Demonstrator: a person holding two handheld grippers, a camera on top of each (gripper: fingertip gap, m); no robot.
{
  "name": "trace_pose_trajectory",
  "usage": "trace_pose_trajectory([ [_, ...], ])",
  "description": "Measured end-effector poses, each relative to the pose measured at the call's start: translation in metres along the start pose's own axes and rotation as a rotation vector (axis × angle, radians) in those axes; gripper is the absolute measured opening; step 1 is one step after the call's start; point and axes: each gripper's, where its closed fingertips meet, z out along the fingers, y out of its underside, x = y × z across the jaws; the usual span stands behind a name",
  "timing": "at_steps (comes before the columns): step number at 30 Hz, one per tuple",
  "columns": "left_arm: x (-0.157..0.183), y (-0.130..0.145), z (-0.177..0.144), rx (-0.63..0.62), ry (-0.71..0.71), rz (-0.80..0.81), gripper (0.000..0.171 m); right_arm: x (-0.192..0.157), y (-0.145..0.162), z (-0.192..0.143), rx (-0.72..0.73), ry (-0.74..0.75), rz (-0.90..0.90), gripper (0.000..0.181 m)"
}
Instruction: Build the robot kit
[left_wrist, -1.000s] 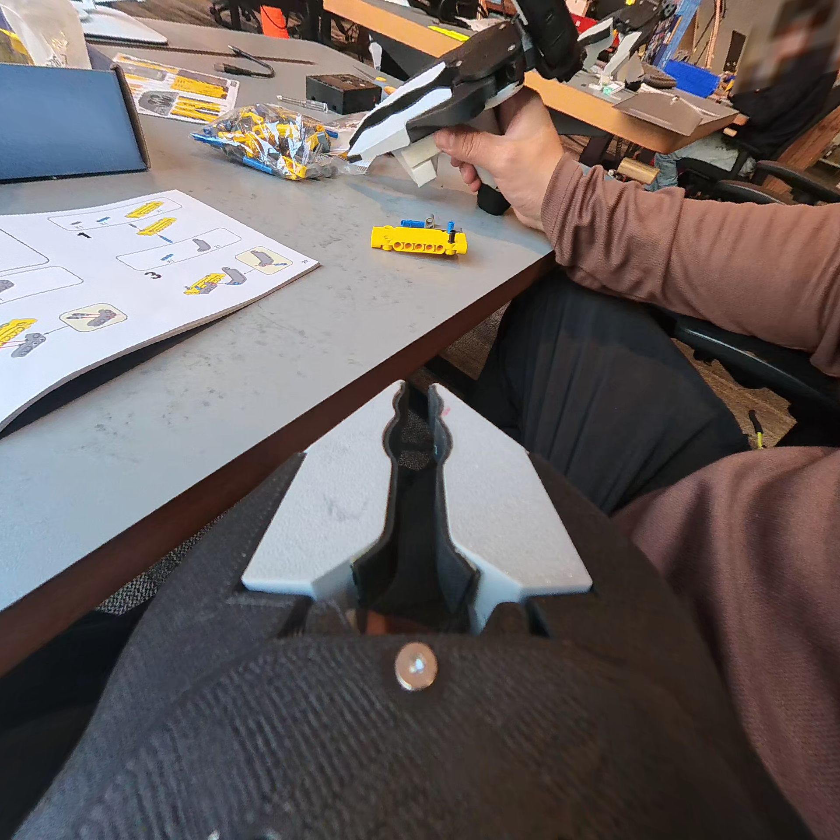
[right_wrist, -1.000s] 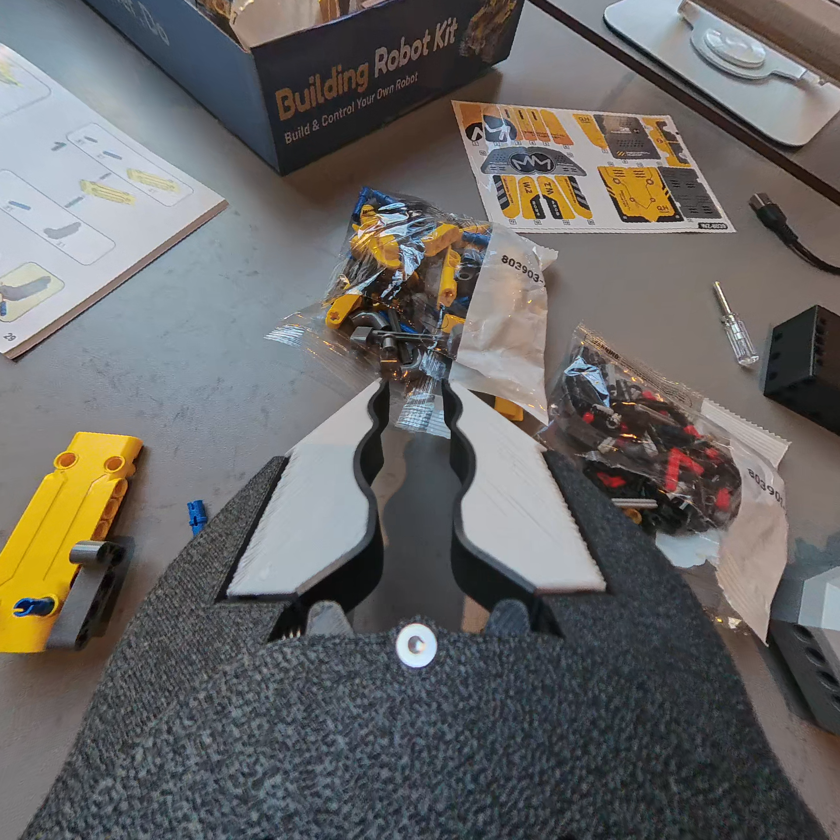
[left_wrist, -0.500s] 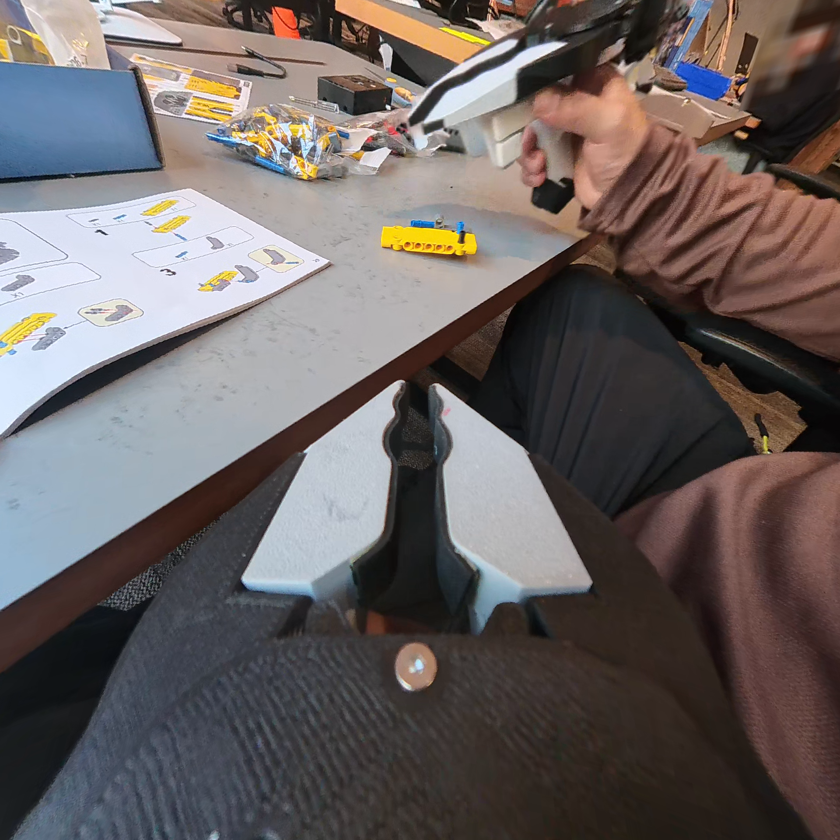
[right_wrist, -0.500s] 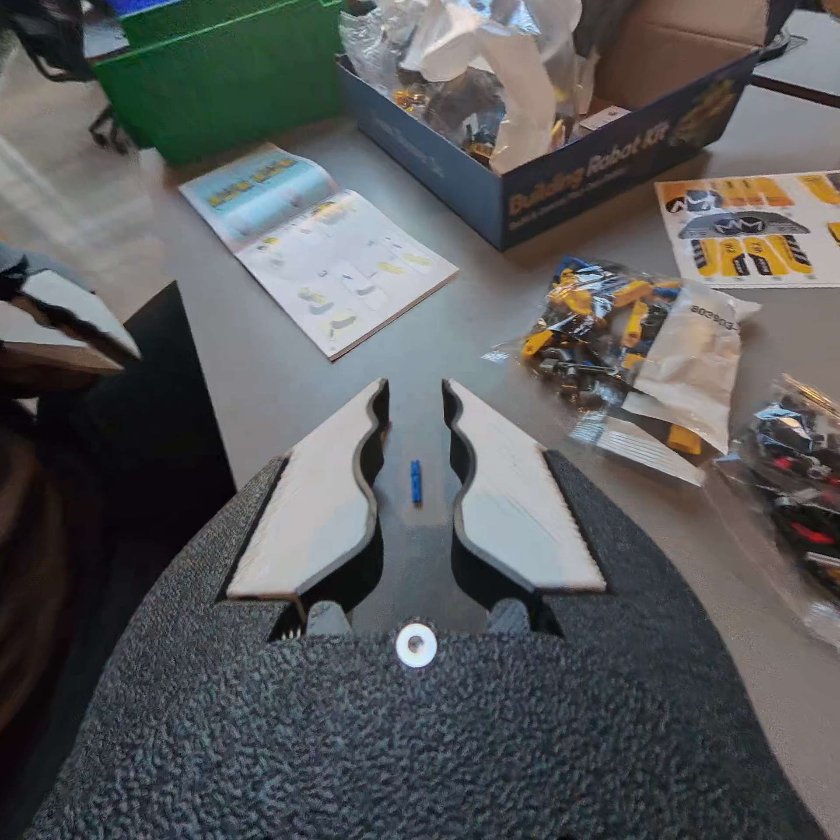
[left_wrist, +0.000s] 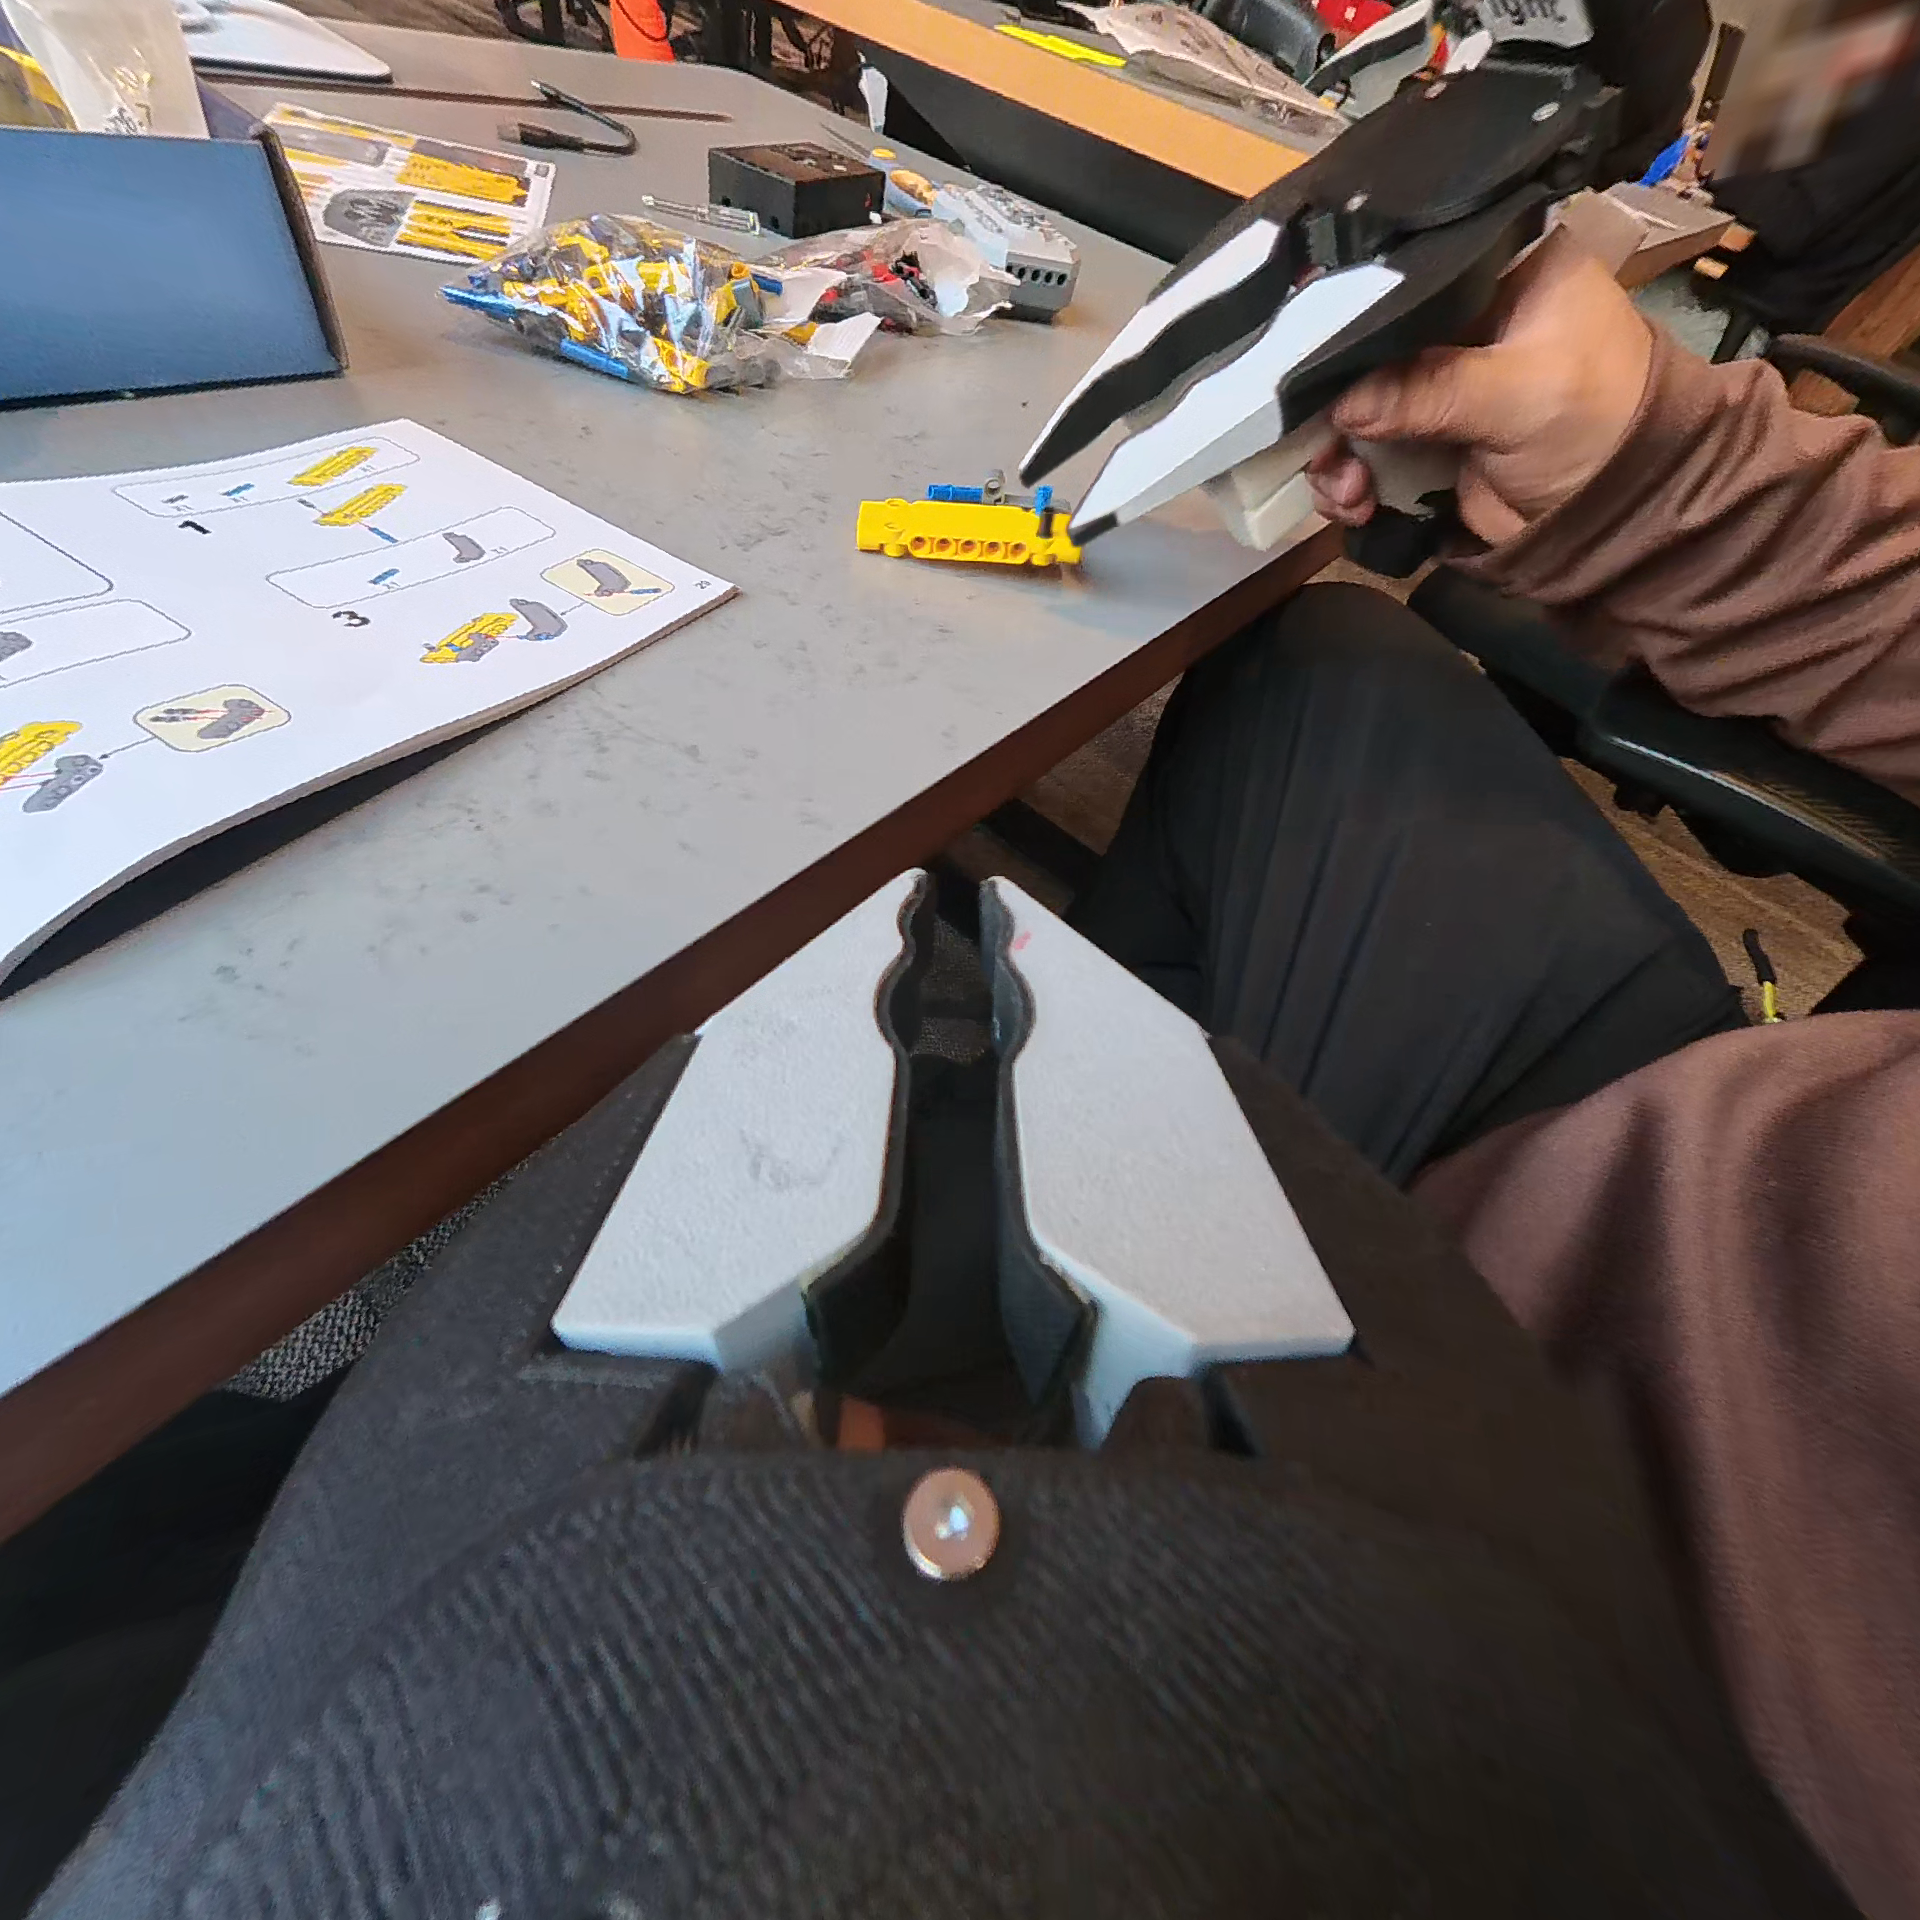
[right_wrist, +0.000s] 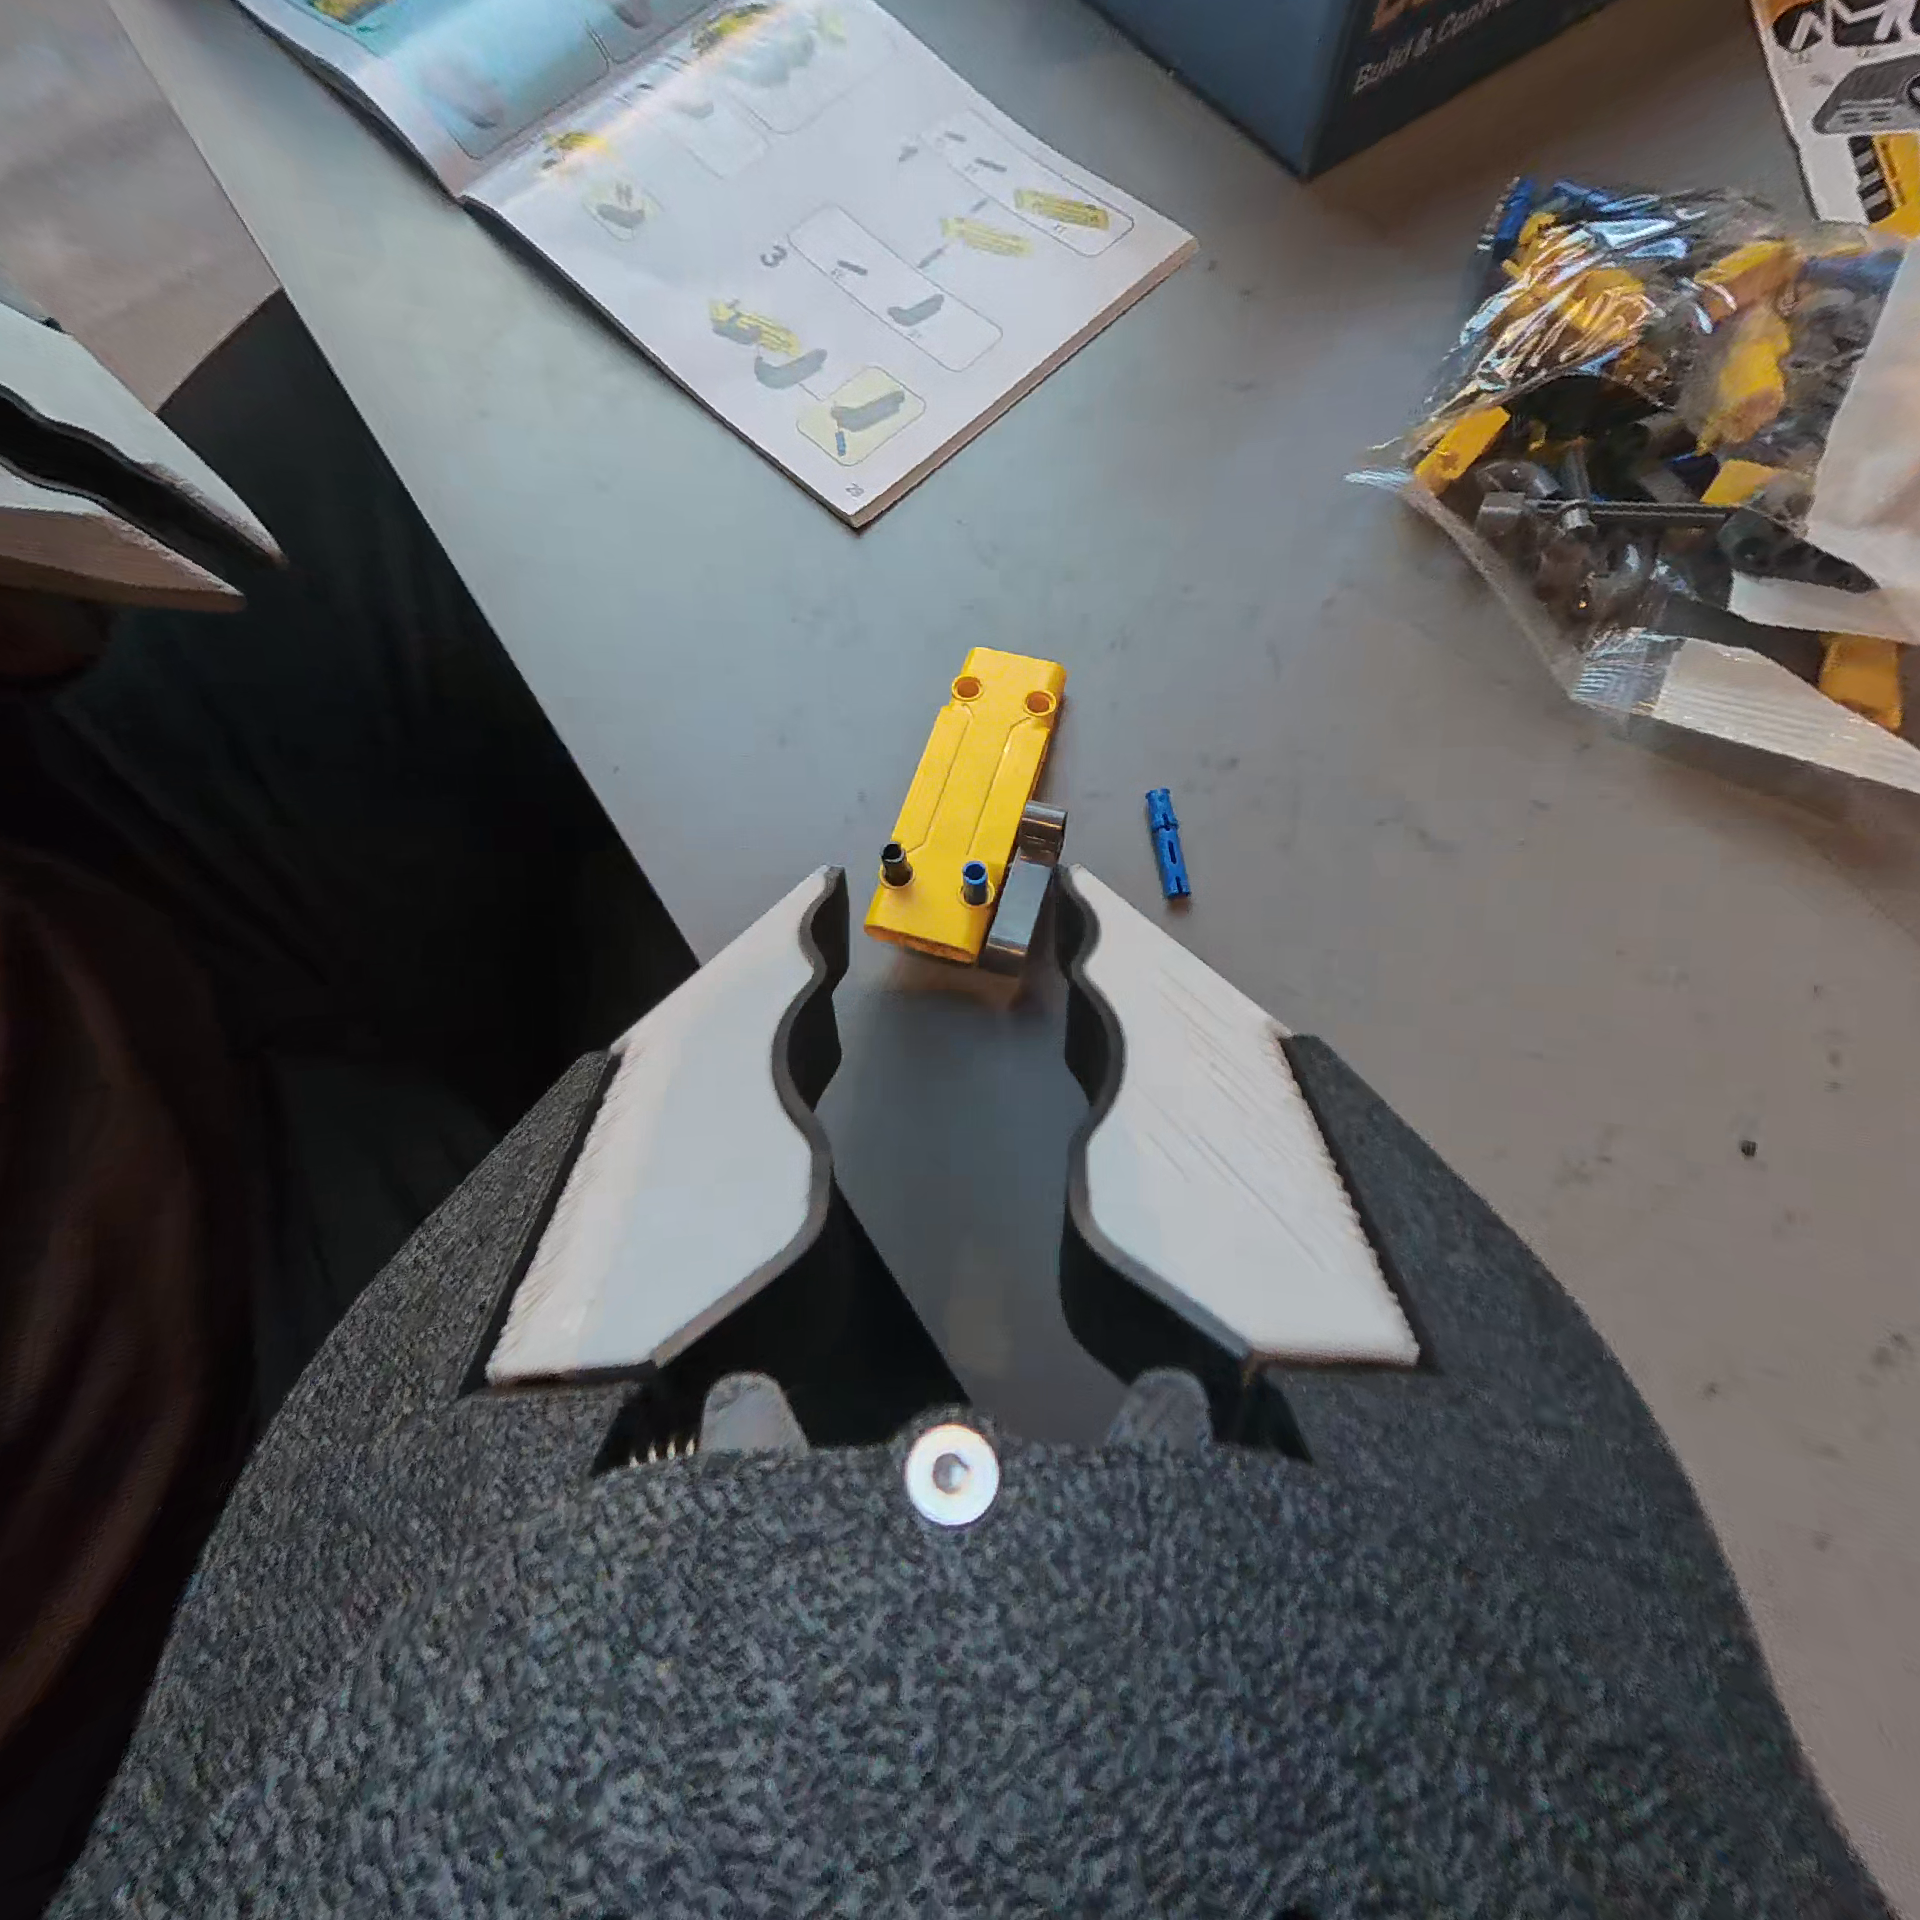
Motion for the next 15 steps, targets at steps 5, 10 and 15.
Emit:
trace_pose_trajectory([
  [5, -0.001, -0.001, -0.002, 0.004, -0.001, -0.006, 0.006, 0.001, 0.005, 0.009, -0.039, 0.005, 0.018, 0.036],
  [10, -0.001, 0.000, -0.002, 0.004, 0.003, -0.007, 0.006, 0.000, 0.000, 0.004, -0.007, -0.021, 0.035, 0.035],
  [15, -0.001, 0.000, -0.002, 0.004, 0.004, -0.010, 0.006, 0.036, -0.009, -0.023, 0.092, 0.054, 0.073, 0.036],
])
